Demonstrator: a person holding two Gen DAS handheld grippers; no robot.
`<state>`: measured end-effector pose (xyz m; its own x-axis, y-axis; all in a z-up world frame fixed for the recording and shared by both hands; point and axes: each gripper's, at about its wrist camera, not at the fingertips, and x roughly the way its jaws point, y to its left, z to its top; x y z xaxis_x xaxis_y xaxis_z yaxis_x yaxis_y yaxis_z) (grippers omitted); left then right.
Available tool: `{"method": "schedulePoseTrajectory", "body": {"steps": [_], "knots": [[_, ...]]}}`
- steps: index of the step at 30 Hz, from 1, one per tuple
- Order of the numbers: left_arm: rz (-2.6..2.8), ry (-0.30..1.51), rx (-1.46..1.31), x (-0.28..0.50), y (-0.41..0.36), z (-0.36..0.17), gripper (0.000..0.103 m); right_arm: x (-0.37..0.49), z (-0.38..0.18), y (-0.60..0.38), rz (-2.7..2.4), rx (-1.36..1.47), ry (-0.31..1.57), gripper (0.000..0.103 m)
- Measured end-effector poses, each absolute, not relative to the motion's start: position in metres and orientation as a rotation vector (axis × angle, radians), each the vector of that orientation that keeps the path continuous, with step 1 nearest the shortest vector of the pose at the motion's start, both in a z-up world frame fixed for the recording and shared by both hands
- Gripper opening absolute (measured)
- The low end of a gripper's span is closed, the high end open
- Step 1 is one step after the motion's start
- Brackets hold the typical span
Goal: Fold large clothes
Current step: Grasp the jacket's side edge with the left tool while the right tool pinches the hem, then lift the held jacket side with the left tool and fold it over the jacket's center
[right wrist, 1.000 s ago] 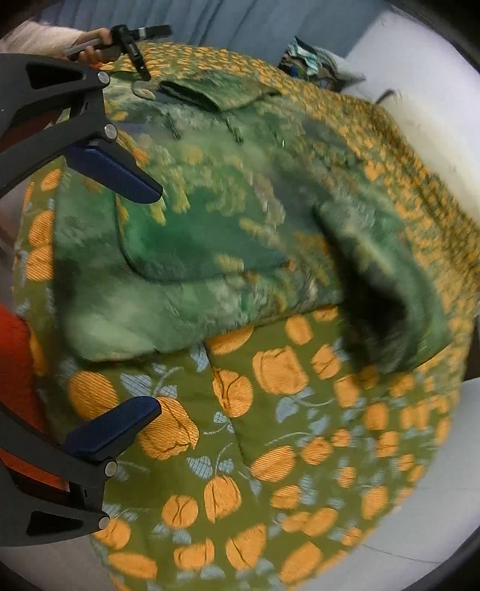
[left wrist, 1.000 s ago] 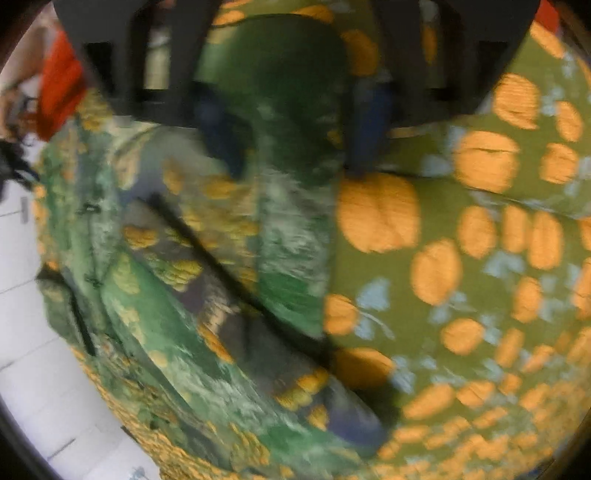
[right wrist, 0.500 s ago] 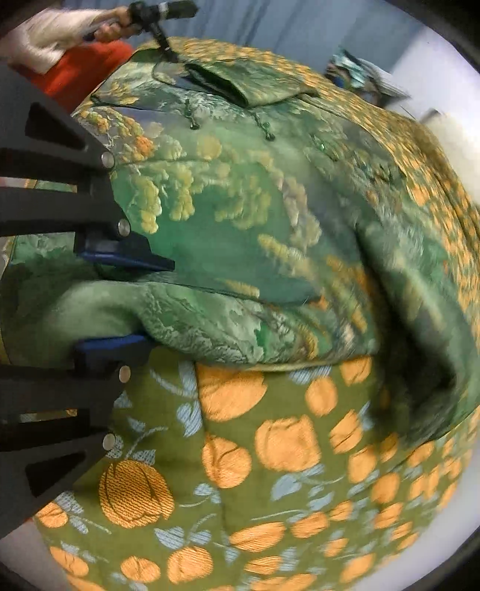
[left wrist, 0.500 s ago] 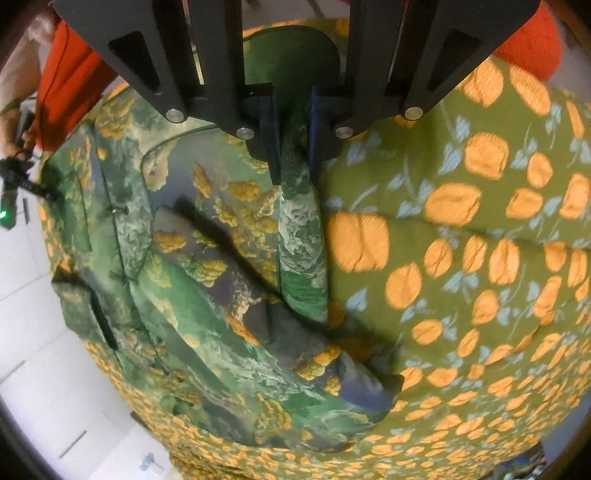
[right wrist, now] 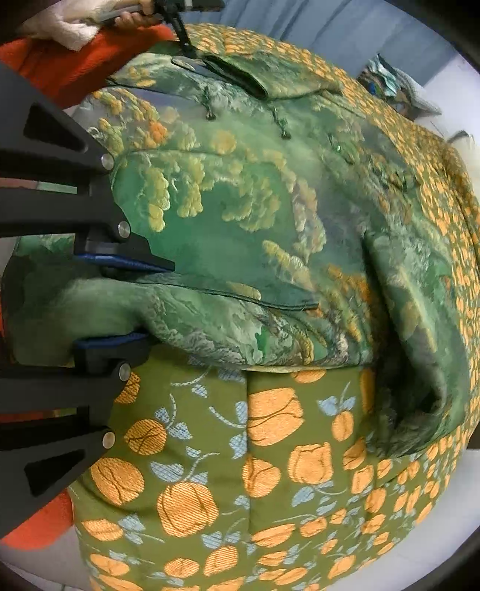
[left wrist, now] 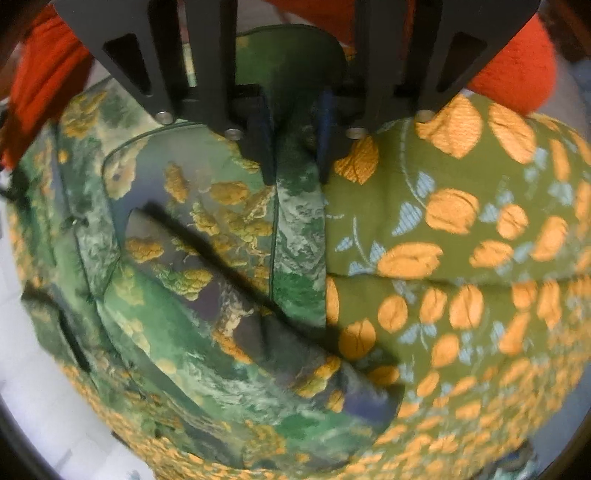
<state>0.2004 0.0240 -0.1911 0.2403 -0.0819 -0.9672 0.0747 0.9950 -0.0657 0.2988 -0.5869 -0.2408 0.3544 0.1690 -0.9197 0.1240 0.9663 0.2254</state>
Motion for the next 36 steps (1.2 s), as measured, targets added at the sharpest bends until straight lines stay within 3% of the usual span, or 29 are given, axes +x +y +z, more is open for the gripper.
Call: {"method": "schedulePoseTrajectory", "body": {"steps": [2,3,5,8,12,16,19,21,22,25,31,36], "knots": [[-0.080,1.291,0.066,0.202,0.007,-0.174,0.048,0.298,-0.236,-0.590,0.019,0.298,1.192,0.057],[-0.074,1.252,0.103,0.201,-0.002,-0.160,0.052,0.296,-0.232,-0.588,0.017,0.309,1.178,0.064],[-0.100,1.145,0.187,0.199,-0.026,-0.129,0.073,0.290,-0.220,-0.589,0.000,0.310,1.145,0.065],[-0.226,0.983,0.382,0.200,-0.078,-0.091,0.095,0.270,-0.197,-0.583,-0.019,0.278,1.068,0.066],[-0.423,0.926,0.623,0.226,-0.160,-0.104,0.099,0.257,-0.177,-0.566,-0.011,0.262,0.988,0.069],[-0.468,1.072,0.657,0.286,-0.209,-0.168,0.098,0.245,-0.164,-0.543,0.028,0.222,0.939,0.069],[-0.429,1.169,0.646,0.323,-0.221,-0.207,0.085,0.234,-0.161,-0.531,0.057,0.194,0.927,0.069],[-0.432,1.166,0.565,0.339,-0.225,-0.202,0.045,0.225,-0.159,-0.524,0.059,0.167,0.921,0.069],[-0.438,1.178,0.515,0.347,-0.223,-0.193,0.010,0.221,-0.159,-0.522,0.055,0.154,0.916,0.069],[-0.401,1.091,0.391,0.365,-0.216,-0.148,0.010,0.213,-0.158,-0.519,0.048,0.143,0.902,0.069],[-0.171,0.930,0.083,0.387,-0.116,-0.065,0.011,0.214,-0.150,-0.505,0.077,0.138,0.873,0.069],[0.142,0.903,-0.083,0.393,-0.007,-0.077,0.014,0.221,-0.151,-0.485,0.124,0.109,0.881,0.069]]}}
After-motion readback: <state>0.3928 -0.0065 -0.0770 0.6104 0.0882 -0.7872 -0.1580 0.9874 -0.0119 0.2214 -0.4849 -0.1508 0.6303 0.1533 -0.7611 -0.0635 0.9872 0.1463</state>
